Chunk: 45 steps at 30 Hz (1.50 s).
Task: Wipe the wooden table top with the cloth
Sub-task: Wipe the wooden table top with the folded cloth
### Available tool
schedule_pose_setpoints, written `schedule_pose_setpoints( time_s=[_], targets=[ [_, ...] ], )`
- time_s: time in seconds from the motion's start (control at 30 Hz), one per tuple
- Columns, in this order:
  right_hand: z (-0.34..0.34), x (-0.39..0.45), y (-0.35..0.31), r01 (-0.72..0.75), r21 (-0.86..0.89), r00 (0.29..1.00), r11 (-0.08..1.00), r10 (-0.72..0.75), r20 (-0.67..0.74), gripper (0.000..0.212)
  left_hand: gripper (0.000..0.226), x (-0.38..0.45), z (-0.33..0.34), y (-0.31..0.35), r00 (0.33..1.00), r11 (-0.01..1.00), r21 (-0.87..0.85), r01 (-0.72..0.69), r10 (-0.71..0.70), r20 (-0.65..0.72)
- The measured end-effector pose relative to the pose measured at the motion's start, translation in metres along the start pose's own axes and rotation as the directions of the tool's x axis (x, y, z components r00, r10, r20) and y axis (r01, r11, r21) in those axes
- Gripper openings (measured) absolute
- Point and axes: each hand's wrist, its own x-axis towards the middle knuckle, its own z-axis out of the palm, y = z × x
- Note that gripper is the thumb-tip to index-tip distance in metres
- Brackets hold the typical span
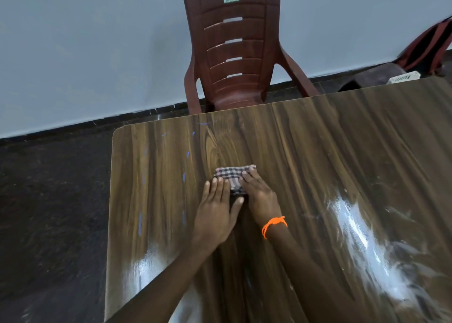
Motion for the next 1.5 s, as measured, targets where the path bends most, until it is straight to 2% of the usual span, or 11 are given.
schedule_pose_setpoints(
  time_s=[0.2,0.33,0.47,0.63,0.77,0.87,0.97,1.1,1.2,1.33,1.5],
  targets=[
    [-0.015,-0.072,0.019,-0.025,-0.007,0.998,1.0,0.025,-0.065,0.043,0.075,-0.049,0.015,0.04,0.994,0.994,-0.043,-0.104,0.106,0.034],
    [-0.03,-0.06,0.036,-0.108,-0.045,0.988,0.993,0.102,-0.116,0.04,0.075,-0.017,0.005,0.05,0.978,0.98,0.012,-0.197,0.195,0.076],
    [-0.025,-0.024,0.023,-0.167,-0.025,0.981,0.986,0.163,-0.109,0.034,0.076,0.003,-0.003,0.044,0.986,0.986,0.082,-0.148,0.141,0.092],
    [-0.011,-0.036,-0.005,0.003,-0.067,1.0,0.998,-0.001,0.03,0.038,0.076,-0.033,-0.002,0.024,0.999,1.0,0.026,0.0,-0.001,0.052],
    [-0.011,-0.089,-0.012,0.076,-0.047,0.995,0.996,-0.072,0.065,0.041,0.073,-0.1,0.016,0.025,0.999,0.998,-0.039,-0.048,0.048,-0.004],
    [-0.02,-0.132,-0.005,0.064,-0.039,0.997,0.997,-0.062,0.046,0.043,0.074,-0.128,0.03,0.047,0.998,0.996,-0.071,-0.063,0.063,0.005],
    [-0.033,-0.149,0.007,-0.027,-0.058,1.0,0.998,0.027,-0.006,0.044,0.074,-0.119,0.031,0.069,0.995,0.993,-0.066,-0.094,0.096,0.016],
    [-0.038,-0.12,0.014,-0.093,-0.051,0.993,0.994,0.089,-0.078,0.038,0.072,-0.084,0.022,0.072,0.993,0.992,-0.045,-0.119,0.12,0.013],
    [-0.032,-0.097,0.005,-0.105,-0.031,0.992,0.994,0.103,-0.071,0.033,0.073,-0.068,0.016,0.06,0.996,0.996,-0.012,-0.087,0.087,0.02],
    [-0.022,-0.105,-0.012,-0.069,-0.035,0.998,0.997,0.068,-0.013,0.033,0.073,-0.085,0.015,0.046,0.997,0.997,-0.017,-0.072,0.072,0.01],
    [-0.023,-0.174,-0.016,0.051,-0.012,0.997,0.999,-0.05,0.055,0.032,0.068,-0.159,0.027,0.049,0.994,0.99,-0.083,-0.111,0.111,-0.006]
  ],
)
